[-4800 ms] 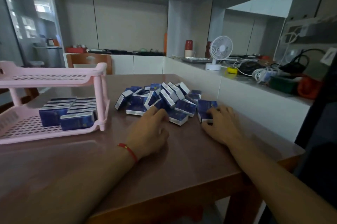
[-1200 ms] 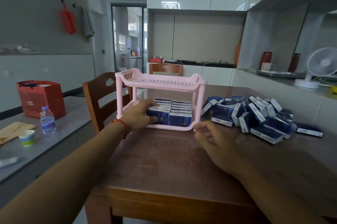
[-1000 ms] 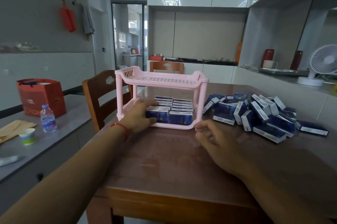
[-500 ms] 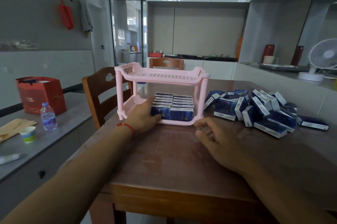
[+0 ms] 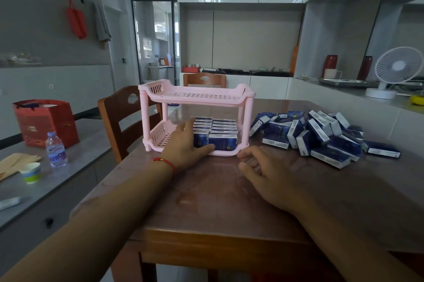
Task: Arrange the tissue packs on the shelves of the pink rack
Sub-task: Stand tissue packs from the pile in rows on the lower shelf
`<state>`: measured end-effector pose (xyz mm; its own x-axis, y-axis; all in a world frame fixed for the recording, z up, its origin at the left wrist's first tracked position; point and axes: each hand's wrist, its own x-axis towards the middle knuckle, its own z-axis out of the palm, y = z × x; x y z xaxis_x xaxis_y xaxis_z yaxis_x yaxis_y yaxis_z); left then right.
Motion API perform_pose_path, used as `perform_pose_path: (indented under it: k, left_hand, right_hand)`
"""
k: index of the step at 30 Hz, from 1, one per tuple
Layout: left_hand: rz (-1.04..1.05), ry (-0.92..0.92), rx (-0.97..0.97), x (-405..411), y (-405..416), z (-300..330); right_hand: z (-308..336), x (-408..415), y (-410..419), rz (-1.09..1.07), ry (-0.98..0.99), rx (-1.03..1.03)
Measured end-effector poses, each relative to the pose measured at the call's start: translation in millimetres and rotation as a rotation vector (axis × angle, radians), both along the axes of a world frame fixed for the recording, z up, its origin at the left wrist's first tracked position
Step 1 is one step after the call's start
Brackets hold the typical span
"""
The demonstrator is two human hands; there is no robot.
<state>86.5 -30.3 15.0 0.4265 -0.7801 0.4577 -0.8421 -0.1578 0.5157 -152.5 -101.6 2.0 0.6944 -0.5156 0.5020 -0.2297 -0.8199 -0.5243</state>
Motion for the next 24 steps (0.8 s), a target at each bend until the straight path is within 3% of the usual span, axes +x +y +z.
perform_pose_path:
  k: [7,21,24]
  left_hand:
    - [0.127,-0.107,-0.01,-9.7,-11.0,-2.7]
    - [0.107,0.039,-0.065,-11.4,-7.6,-1.8]
    - [0.116,-0.039,-0.074,-9.5,-3.5,-2.5]
  right_hand:
    - [-0.3,1.7,-1.2,-0.004,0.012,-0.022]
    - [-2.2,2.0,-3.8,-0.014,0.008,-0.01]
    - [-0.4,1.1,-4.2,-0.025,-0.008,0.018]
